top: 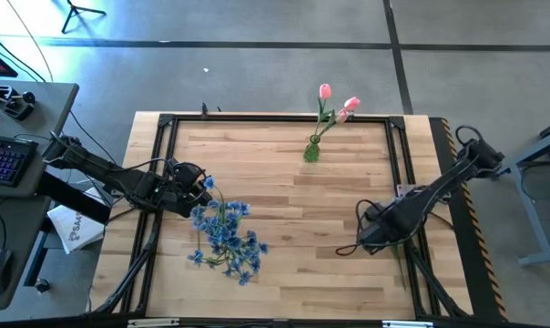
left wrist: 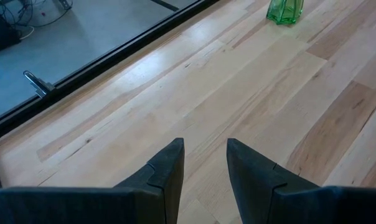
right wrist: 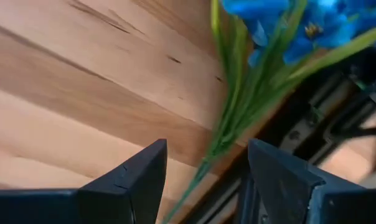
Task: Sort flowers into vase by color
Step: Put the blue flowers into the transparent vase
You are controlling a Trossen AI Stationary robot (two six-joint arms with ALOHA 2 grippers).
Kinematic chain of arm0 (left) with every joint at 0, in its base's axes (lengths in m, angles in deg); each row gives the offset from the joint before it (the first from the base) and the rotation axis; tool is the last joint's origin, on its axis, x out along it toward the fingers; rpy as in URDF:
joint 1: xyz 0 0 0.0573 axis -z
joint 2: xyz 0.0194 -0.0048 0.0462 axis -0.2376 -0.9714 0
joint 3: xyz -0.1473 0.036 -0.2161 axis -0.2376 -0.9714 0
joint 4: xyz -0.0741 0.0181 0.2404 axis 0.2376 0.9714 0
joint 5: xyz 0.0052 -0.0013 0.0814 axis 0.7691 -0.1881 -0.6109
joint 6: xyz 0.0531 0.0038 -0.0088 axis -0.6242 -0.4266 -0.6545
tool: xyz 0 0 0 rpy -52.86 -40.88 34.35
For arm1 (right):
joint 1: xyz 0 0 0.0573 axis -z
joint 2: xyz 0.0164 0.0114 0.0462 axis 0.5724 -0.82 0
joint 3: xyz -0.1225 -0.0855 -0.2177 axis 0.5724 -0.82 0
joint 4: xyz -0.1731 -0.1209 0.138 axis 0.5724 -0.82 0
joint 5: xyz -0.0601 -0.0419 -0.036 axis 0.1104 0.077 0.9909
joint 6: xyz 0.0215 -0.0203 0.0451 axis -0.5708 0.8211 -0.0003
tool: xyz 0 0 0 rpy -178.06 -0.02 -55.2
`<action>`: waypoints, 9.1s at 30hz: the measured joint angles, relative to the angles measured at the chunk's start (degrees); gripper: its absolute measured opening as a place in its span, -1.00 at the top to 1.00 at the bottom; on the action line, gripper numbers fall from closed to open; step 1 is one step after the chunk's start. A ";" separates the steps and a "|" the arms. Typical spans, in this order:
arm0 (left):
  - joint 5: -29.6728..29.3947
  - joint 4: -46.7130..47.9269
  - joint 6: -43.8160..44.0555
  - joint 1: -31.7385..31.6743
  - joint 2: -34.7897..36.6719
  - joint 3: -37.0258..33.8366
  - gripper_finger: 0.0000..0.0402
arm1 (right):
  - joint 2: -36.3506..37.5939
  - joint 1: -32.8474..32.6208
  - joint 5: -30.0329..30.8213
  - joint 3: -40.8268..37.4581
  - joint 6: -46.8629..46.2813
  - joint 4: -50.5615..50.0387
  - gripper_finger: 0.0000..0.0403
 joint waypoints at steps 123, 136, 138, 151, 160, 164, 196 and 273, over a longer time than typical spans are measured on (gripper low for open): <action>61.90 -74.57 -63.28 -25.87 -30.02 19.60 0.46 | -5.12 36.09 3.73 3.54 104.07 117.25 0.98; 57.48 -58.47 -64.57 -23.61 -24.39 22.49 0.98 | -3.63 36.05 3.60 3.48 99.48 106.64 0.38; 53.70 -54.23 -64.57 -22.04 -21.99 22.47 0.99 | -1.65 36.05 3.62 3.48 99.39 103.35 0.26; 28.16 -51.39 -62.36 -4.52 5.54 10.79 1.00 | 3.29 29.26 5.73 -2.94 95.97 99.10 0.23; 23.52 -74.37 -61.43 6.56 23.11 -12.72 1.00 | 6.49 19.56 19.43 -23.07 92.15 125.18 0.37; 23.69 -84.75 -61.37 10.06 25.86 -21.29 1.00 | 9.17 14.19 25.24 -29.84 91.49 133.91 0.39; 31.93 -131.65 -57.18 17.32 -13.57 -26.23 1.00 | 10.57 3.64 36.75 -26.87 99.22 135.98 0.39; 16.00 -79.28 -41.33 18.67 -8.41 -17.77 0.59 | 10.53 3.81 36.69 -26.86 95.09 131.42 0.39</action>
